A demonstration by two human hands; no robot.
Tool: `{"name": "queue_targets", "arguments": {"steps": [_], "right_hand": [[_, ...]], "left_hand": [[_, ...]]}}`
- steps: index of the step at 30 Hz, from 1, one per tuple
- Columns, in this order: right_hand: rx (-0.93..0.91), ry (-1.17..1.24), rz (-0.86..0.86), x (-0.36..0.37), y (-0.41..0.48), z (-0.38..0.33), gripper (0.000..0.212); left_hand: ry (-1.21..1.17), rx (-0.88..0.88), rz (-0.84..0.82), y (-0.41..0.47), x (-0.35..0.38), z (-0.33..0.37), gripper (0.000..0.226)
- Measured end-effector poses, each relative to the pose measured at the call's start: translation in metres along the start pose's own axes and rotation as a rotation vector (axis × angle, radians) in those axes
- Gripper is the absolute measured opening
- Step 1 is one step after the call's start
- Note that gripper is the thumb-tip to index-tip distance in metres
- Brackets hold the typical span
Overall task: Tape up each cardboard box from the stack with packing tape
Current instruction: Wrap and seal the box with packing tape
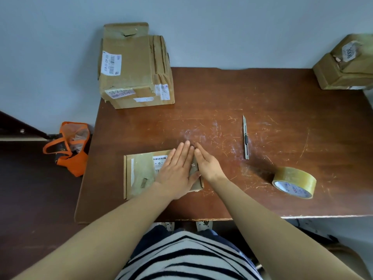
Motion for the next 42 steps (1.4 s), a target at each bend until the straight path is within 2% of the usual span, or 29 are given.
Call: {"name": "queue_targets", "arguments": {"steps": [2,5,8,10,13,17,21,24,27,32,35,42], "right_hand": [[0.004,0.049,0.007,0.000,0.001,0.003,0.046],[0.033,0.139,-0.006,-0.003,0.003,0.002,0.046],[0.083,0.148,-0.021,-0.008,0.003,0.001,0.047],[0.070,0.104,-0.032,-0.008,0.003,0.004,0.046],[0.024,0.014,-0.064,-0.006,0.005,0.002,0.045],[0.019,-0.093,-0.086,-0.001,0.005,0.006,0.046],[-0.011,-0.181,-0.099,-0.003,0.009,0.009,0.049],[-0.023,-0.209,-0.101,-0.001,0.011,0.009,0.050],[-0.032,-0.225,-0.102,0.000,0.011,0.010,0.049],[-0.031,-0.223,-0.093,0.000,0.012,0.011,0.048],[-0.041,-0.250,-0.097,-0.001,0.012,0.011,0.049],[-0.037,-0.278,-0.116,-0.001,0.011,0.010,0.049]], "left_hand": [[0.000,-0.042,-0.018,-0.001,-0.001,0.008,0.086],[0.022,-0.121,0.044,0.000,0.000,0.023,0.091],[0.033,-0.150,-0.011,0.002,0.008,0.028,0.094],[0.055,-0.146,-0.008,0.001,0.005,0.030,0.099],[0.071,-0.215,0.087,-0.007,0.009,0.026,0.109],[0.057,-0.239,-0.001,-0.010,0.018,0.023,0.123],[0.019,-0.252,0.066,-0.015,0.010,0.019,0.124],[0.005,-0.293,-0.003,-0.017,0.012,0.017,0.125],[0.079,-0.254,0.030,-0.015,0.013,0.026,0.123],[0.121,-0.180,-0.031,-0.012,0.014,0.025,0.115],[0.122,-0.122,0.064,-0.011,0.004,0.016,0.113],[0.115,-0.166,0.009,-0.016,0.012,0.018,0.113]]}}
Point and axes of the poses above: each hand's wrist, its own y-axis towards the middle knuckle, its own x-axis out of the palm, z = x × y, the point moved 2 cm from there along y, towards the middle knuckle, and after that the axes turned 11 degrees about -z, right-handed, at the moved point
